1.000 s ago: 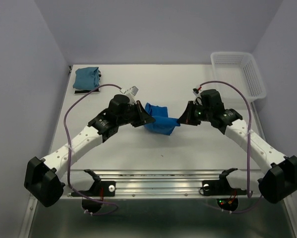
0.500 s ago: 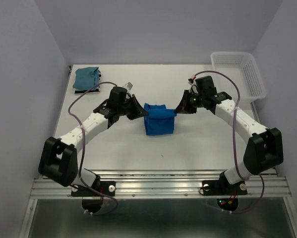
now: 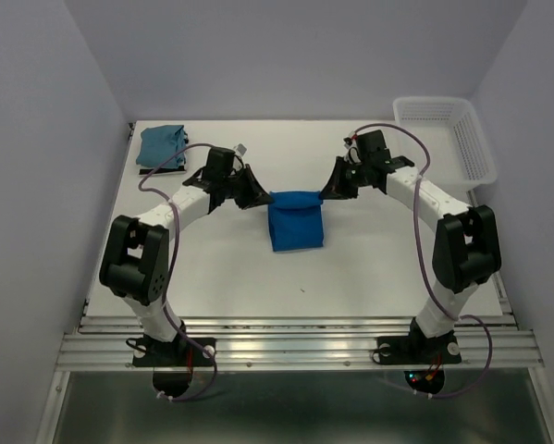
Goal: Fold and stack the tank tops
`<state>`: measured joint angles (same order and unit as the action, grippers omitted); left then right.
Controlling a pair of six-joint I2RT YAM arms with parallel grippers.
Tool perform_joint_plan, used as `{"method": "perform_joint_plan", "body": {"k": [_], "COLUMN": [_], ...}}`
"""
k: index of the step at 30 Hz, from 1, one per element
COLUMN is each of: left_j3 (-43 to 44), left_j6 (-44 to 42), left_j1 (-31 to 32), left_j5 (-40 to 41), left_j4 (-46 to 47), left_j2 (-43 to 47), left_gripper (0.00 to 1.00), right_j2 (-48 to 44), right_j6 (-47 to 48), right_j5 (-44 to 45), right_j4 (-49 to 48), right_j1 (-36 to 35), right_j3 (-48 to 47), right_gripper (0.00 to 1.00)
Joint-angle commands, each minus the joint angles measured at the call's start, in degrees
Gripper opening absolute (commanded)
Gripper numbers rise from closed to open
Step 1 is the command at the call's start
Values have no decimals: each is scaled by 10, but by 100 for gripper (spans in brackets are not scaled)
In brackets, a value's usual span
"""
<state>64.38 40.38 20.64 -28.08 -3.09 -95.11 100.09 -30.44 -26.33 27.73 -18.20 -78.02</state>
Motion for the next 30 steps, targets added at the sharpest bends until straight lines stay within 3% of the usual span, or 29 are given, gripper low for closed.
{"method": "perform_joint_plan", "body": {"k": [1,7,9,10,11,12,13,14,16,23,30], "left_j3": [43,79,87,99,106,115,118,121,120,44,8], "left_j6": [-15,-3,-3,-6,-8,-8,-8,-8,-9,-4,-18], "left_j1": [-17,-32,-32,-32,-32,-32,-32,-32,-32,-25,11], "left_j5": [-10,8,10,11,13,25,32,53,64,85,136], "left_j4": [0,-2,7,9,9,6,5,4,1,7,18], "left_j2": [-31,-82,-96,-99,-101,-101,-98,-91,-83,-21,-21], "left_gripper": [0,0,0,5,16,37,51,98,99,99,99], "right_j2": [36,104,120,127,141,144,146,142,131,35,27], "right_j6": [-2,5,13,17,21,27,30,39,45,54,60], "right_j5": [18,27,33,37,39,39,37,36,33,-43,-113], "right_j4": [-36,-59,-58,-58,-58,-57,-57,-58,-58,-126,-199], "right_j1": [12,18,18,18,18,18,18,18,18,18,-19], "right_j3": [-47,-97,-114,-121,-139,-148,-154,-161,-159,-16,15], "right_gripper": [1,6,16,19,23,34,44,63,100,100,100]}}
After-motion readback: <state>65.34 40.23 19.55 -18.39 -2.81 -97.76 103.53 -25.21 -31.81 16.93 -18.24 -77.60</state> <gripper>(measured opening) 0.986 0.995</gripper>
